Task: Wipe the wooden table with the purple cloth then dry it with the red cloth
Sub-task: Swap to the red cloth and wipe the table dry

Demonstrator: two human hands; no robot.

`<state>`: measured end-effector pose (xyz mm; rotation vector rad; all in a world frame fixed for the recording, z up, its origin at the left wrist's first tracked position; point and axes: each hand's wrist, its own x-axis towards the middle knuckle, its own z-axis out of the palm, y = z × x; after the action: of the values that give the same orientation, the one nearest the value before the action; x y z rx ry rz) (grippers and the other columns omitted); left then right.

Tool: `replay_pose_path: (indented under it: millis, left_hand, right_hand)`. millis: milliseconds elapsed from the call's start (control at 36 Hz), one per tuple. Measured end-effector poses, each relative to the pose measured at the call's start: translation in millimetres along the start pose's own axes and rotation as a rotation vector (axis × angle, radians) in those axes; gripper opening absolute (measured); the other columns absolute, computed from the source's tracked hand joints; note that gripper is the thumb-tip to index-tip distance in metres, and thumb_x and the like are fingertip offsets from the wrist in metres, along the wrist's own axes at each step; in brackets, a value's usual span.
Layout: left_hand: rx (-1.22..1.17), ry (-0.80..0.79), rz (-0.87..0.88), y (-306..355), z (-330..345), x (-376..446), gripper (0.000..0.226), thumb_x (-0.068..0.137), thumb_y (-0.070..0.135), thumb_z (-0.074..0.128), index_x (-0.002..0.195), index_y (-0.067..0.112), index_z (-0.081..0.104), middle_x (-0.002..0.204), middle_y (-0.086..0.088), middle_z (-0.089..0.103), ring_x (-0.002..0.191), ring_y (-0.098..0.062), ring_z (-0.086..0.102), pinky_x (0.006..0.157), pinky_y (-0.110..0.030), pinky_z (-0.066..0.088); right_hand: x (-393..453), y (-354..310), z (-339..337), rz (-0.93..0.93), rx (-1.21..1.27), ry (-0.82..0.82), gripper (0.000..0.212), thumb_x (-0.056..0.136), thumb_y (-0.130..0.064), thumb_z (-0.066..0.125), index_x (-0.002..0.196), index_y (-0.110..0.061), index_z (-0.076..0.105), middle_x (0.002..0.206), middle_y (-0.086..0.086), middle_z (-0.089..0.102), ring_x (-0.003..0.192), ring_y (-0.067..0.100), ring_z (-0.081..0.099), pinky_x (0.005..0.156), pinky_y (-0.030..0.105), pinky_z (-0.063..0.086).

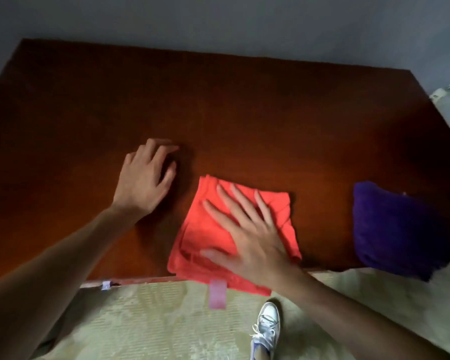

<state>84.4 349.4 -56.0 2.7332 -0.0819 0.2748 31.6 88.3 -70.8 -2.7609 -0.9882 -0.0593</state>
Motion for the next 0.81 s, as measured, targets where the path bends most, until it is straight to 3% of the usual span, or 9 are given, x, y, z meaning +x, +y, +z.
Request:
replay_pose_path:
  millis: [222, 444, 806]
  left_hand:
    - [0.162, -0.174, 0.068, -58, -16, -2, 0.051, 0.1, 0.044, 0.034, 0.146, 0.026, 0.048, 0.15, -0.004, 0.044, 0.13, -0.029, 0.048, 0.104, -0.046, 0.032]
    - [0.095, -0.205, 0.068, -68, -11, -3, 0.052, 0.102, 0.046, 0.03, 0.151, 0.03, 0.041, 0.157, -0.001, 0.039, 0.149, -0.02, 0.032, 0.118, -0.042, 0.024]
    - [0.071, -0.227, 0.075, -69, -12, 3, 0.049, 0.104, 0.042, 0.034, 0.15, 0.03, 0.043, 0.159, 0.001, 0.038, 0.152, -0.014, 0.027, 0.122, -0.039, 0.02]
  right_hand:
    - [31, 28, -8, -0.315, 0.01, -0.166, 0.071, 0.096, -0.071, 0.047, 0.159, -0.043, 0.028, 0.173, -0.009, 0.01, 0.16, 0.013, 0.0, 0.128, 0.052, 0.005]
    - [130, 79, -11, -0.566, 0.011, -0.238, 0.063, 0.1, -0.057, 0.051, 0.158, -0.041, 0.033, 0.172, -0.007, 0.015, 0.16, 0.016, 0.005, 0.129, 0.048, 0.006]
    - [323, 150, -7, -0.522, -0.094, -0.179, 0.061, 0.105, -0.058, 0.034, 0.16, -0.034, 0.03, 0.171, 0.001, 0.021, 0.159, 0.022, 0.016, 0.125, 0.053, 0.018]
